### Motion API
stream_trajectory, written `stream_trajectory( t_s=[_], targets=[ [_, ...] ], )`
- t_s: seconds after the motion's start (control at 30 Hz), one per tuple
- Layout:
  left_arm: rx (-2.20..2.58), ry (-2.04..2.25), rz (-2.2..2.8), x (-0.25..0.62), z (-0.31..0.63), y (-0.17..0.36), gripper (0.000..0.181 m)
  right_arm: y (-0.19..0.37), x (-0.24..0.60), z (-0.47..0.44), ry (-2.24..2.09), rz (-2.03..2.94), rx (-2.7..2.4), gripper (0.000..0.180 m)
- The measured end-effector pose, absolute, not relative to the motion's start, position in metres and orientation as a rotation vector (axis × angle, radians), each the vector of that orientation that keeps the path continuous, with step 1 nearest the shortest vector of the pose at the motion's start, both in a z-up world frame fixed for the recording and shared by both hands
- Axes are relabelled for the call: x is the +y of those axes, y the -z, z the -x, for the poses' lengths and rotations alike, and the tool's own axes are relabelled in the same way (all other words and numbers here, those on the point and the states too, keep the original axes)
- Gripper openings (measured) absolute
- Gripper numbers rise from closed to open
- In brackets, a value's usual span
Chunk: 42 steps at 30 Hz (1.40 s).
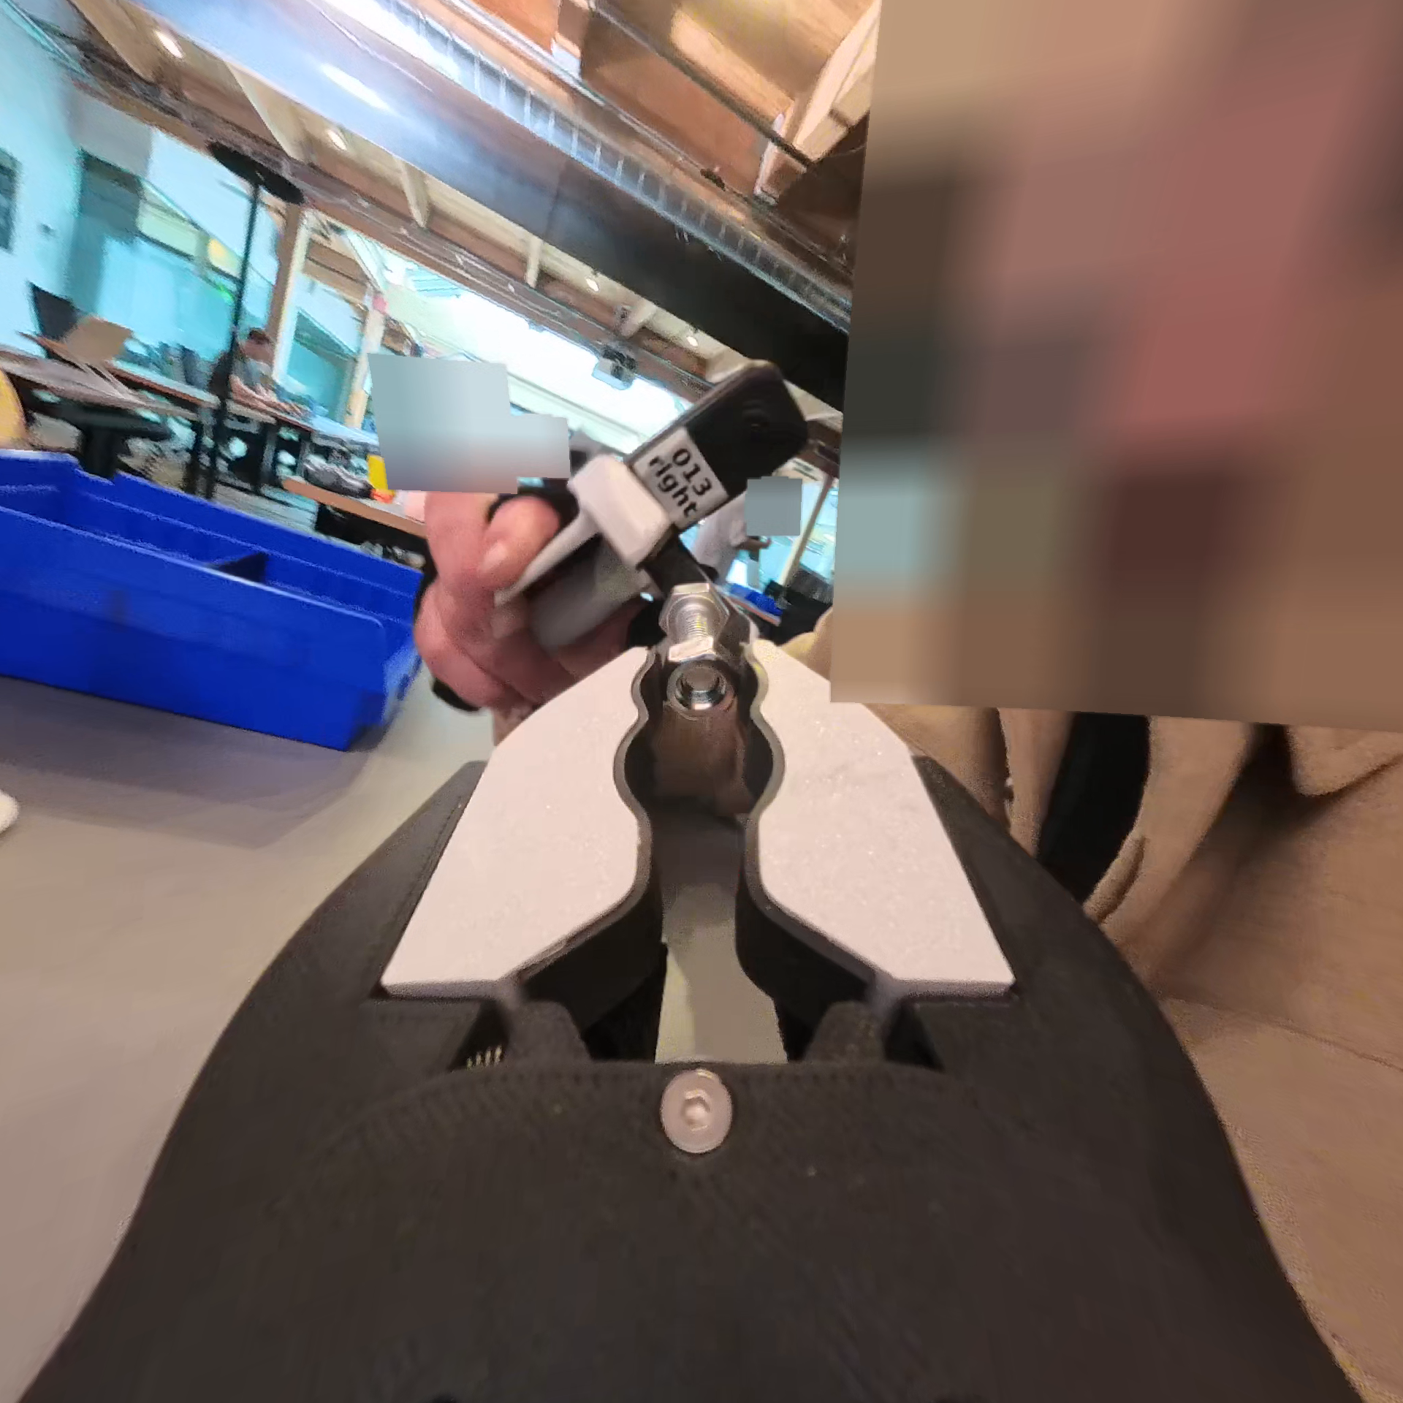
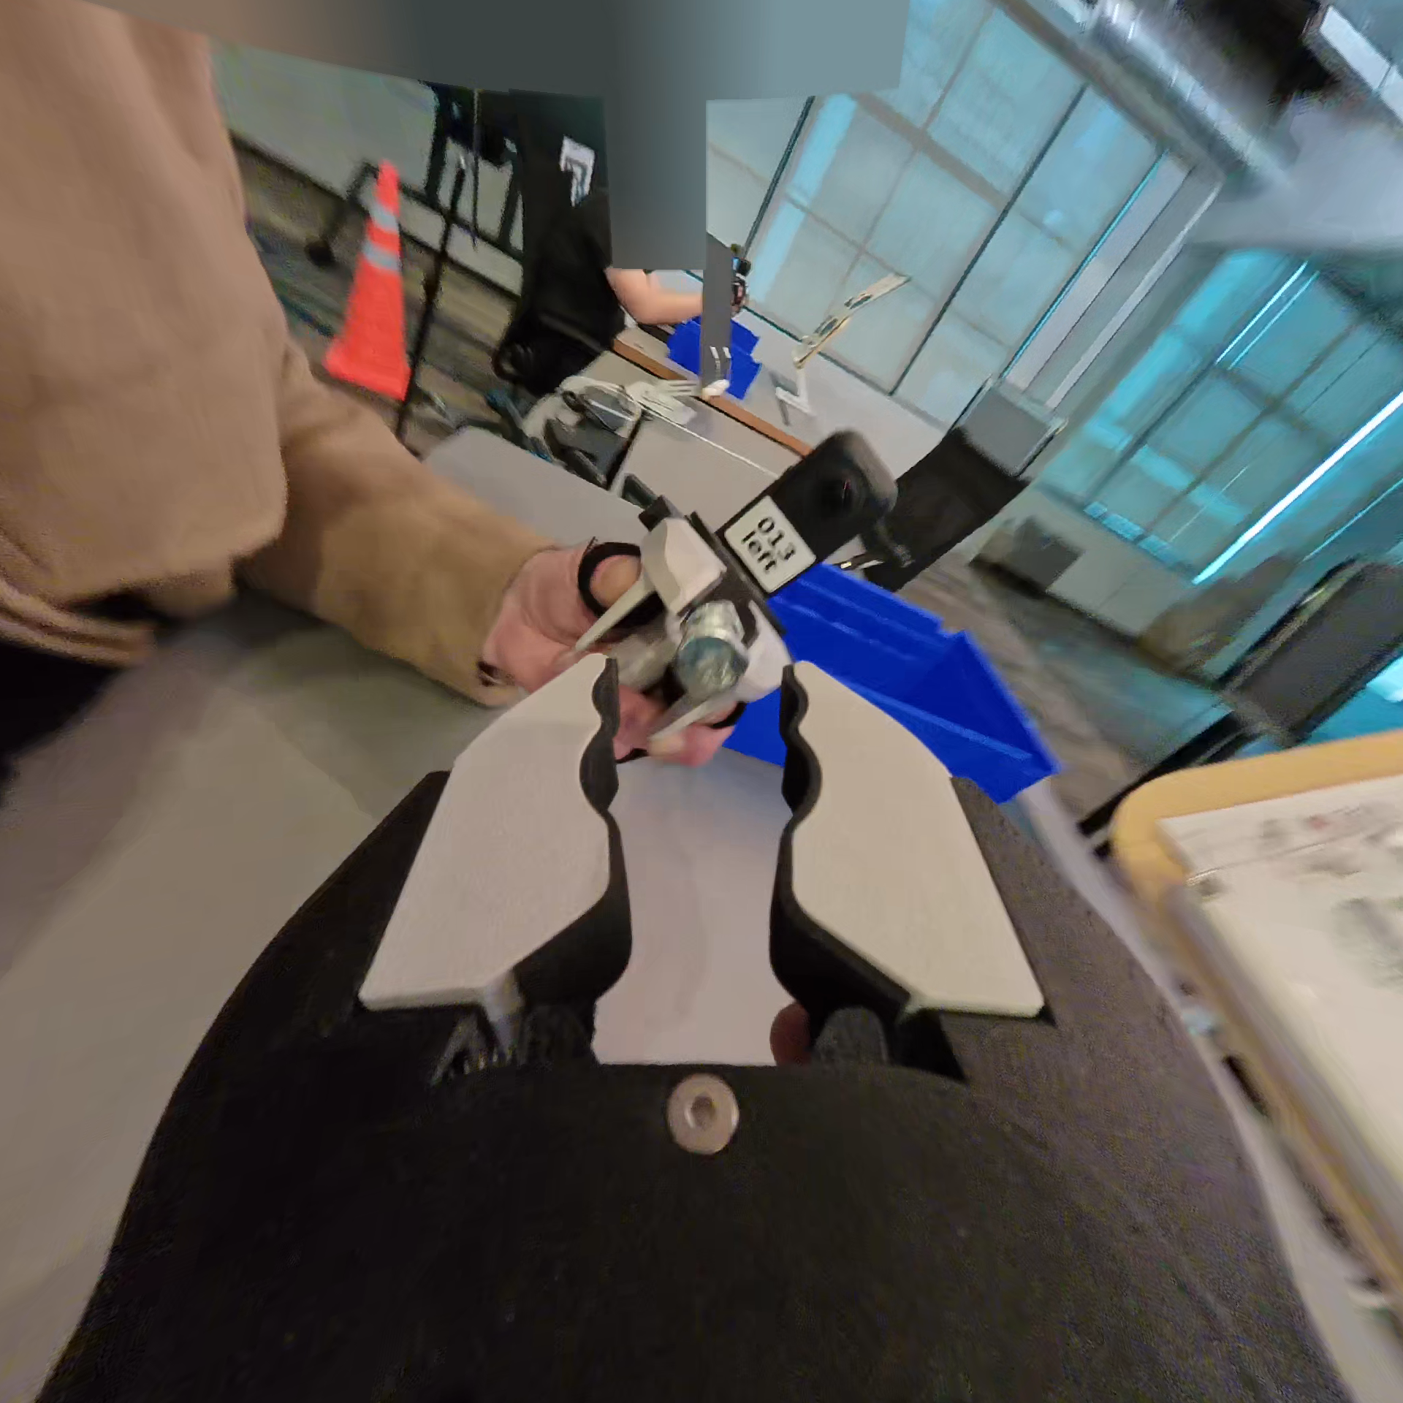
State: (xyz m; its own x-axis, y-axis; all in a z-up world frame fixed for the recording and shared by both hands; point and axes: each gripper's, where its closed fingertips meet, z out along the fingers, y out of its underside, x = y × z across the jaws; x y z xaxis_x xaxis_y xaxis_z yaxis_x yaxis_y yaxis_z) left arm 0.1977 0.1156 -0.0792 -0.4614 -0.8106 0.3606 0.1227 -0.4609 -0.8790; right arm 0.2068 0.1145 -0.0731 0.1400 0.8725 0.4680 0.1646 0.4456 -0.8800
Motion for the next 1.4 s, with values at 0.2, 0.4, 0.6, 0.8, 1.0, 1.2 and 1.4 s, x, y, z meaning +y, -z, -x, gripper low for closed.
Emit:
stream_trajectory(
  t_s=[0.2, 0.4, 0.6, 0.8, 1.0, 1.2, 1.4],
  targets=[
    [1.075, 1.769, 1.086, 0.13, -0.188, 0.074, 0.018, 0.078, 0.13, -0.199, -1.063, 1.259, -1.136, 0.039],
    [1.125, 1.577, 1.124, 0.135, -0.192, 0.082, 0.018, 0.077, 0.137, -0.197, -1.257, 1.35, -0.981, 0.034],
    [1.155, 1.451, 1.131, 0.136, -0.195, 0.086, 0.019, 0.079, 0.141, -0.197, -1.31, 1.389, -0.916, 0.02],
    [1.195, 1.324, 1.123, 0.137, -0.194, 0.088, 0.019, 0.082, 0.141, -0.196, -1.322, 1.39, -0.914, 0.02],
    [1.114, 1.684, 1.183, 0.131, -0.196, 0.084, 0.018, 0.081, 0.134, -0.199, -0.991, 1.231, -1.111, 0.02],
    [1.015, 2.054, 1.233, 0.124, -0.201, 0.089, 0.018, 0.085, 0.127, -0.204, -0.676, 1.075, -1.313, 0.02],
    [1.042, 2.165, 1.209, 0.111, -0.205, 0.088, 0.018, 0.085, 0.113, -0.207, -0.351, 0.854, -1.485, 0.02]
  ],
)
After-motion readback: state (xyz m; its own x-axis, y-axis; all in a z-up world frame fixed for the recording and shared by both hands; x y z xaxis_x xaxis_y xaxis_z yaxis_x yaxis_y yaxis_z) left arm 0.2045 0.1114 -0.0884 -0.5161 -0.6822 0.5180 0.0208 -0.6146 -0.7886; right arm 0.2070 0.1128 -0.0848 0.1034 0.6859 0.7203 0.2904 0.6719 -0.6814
